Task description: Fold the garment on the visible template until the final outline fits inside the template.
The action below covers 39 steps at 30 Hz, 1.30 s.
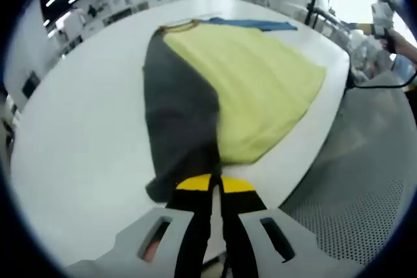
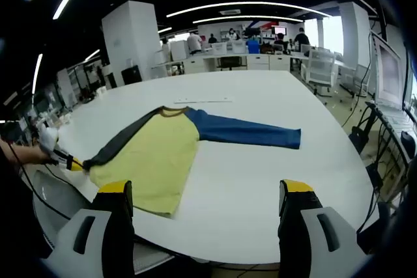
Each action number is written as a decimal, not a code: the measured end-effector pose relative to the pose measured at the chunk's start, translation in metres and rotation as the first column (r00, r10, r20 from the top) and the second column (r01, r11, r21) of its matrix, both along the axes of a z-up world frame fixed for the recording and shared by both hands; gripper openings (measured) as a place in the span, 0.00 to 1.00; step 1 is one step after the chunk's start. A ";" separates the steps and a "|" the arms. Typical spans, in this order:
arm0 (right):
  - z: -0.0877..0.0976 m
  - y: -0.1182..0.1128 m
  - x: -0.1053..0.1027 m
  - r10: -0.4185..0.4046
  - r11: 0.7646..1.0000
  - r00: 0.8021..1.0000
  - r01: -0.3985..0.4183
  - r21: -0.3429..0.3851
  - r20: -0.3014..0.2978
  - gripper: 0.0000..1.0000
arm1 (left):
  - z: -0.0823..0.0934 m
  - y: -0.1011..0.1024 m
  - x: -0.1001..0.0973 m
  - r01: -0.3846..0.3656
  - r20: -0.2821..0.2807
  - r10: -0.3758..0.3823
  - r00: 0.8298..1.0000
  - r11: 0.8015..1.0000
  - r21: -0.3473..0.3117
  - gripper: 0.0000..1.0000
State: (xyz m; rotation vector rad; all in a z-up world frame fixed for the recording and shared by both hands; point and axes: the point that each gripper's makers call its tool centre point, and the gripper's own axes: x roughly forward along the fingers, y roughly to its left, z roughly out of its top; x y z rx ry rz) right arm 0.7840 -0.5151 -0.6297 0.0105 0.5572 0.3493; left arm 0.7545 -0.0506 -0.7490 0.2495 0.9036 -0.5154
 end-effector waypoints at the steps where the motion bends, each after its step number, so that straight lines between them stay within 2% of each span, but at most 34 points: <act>1: 0.000 0.000 0.000 0.000 1.000 1.000 0.000 -0.001 0.000 0.93 | 0.003 0.003 0.003 -0.008 0.008 0.008 1.000 1.000 -0.001 0.00; 6: 0.001 -0.002 -0.001 -0.004 1.000 1.000 0.004 0.000 0.000 0.93 | 0.017 0.011 0.012 -0.038 0.044 0.039 0.998 0.999 -0.010 0.00; 12: 0.001 -0.001 -0.001 -0.001 1.000 1.000 0.001 -0.003 -0.001 0.92 | 0.024 0.023 0.020 -0.063 0.066 0.063 0.996 0.998 -0.004 0.00; 23: 0.005 0.004 0.009 0.014 1.000 1.000 -0.014 -0.004 0.011 0.92 | 0.051 0.059 0.040 -0.144 0.135 0.141 0.981 0.990 0.010 0.00; 33: 0.001 0.009 0.011 0.024 1.000 1.000 -0.024 0.005 0.006 0.92 | 0.062 0.076 0.051 -0.167 0.165 0.160 0.973 0.986 0.028 0.00; 39: 0.001 0.008 0.013 0.026 1.000 1.000 -0.026 -0.001 0.002 0.92 | 0.070 0.092 0.063 -0.203 0.180 0.196 0.964 0.979 0.020 0.00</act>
